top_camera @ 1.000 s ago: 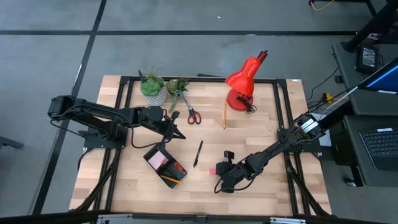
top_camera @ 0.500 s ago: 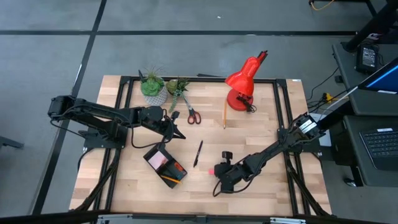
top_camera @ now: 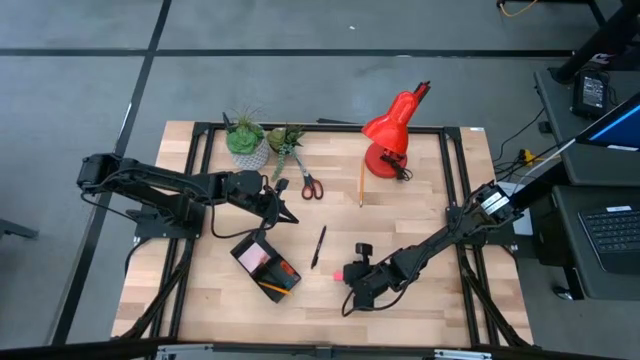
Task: Pick and place office supplies into organizer
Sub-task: Put the pink eraser into the black desk organizer
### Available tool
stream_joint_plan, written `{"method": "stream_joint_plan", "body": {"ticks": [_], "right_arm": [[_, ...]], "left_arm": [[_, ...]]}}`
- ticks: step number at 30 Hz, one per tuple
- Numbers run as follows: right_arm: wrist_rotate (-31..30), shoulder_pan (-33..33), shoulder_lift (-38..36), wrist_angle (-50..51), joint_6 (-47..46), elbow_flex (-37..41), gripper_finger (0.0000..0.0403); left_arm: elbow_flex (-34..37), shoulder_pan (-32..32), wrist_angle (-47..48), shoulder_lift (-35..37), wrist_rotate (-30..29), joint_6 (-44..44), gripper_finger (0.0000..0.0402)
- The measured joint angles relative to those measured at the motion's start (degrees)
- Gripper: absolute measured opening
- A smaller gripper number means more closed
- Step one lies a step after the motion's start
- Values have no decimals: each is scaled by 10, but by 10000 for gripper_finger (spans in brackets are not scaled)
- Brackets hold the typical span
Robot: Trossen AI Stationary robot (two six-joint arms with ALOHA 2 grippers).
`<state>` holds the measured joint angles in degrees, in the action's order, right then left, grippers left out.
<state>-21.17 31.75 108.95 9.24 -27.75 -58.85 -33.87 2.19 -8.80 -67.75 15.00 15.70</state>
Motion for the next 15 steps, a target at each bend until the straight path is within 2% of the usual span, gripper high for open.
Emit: {"method": "stream_joint_plan", "body": {"ticks": [15], "right_arm": [[-2, 0, -1, 3, 22, -16, 53]], "left_arm": [[0, 0, -7, 0, 0, -2, 15]]}}
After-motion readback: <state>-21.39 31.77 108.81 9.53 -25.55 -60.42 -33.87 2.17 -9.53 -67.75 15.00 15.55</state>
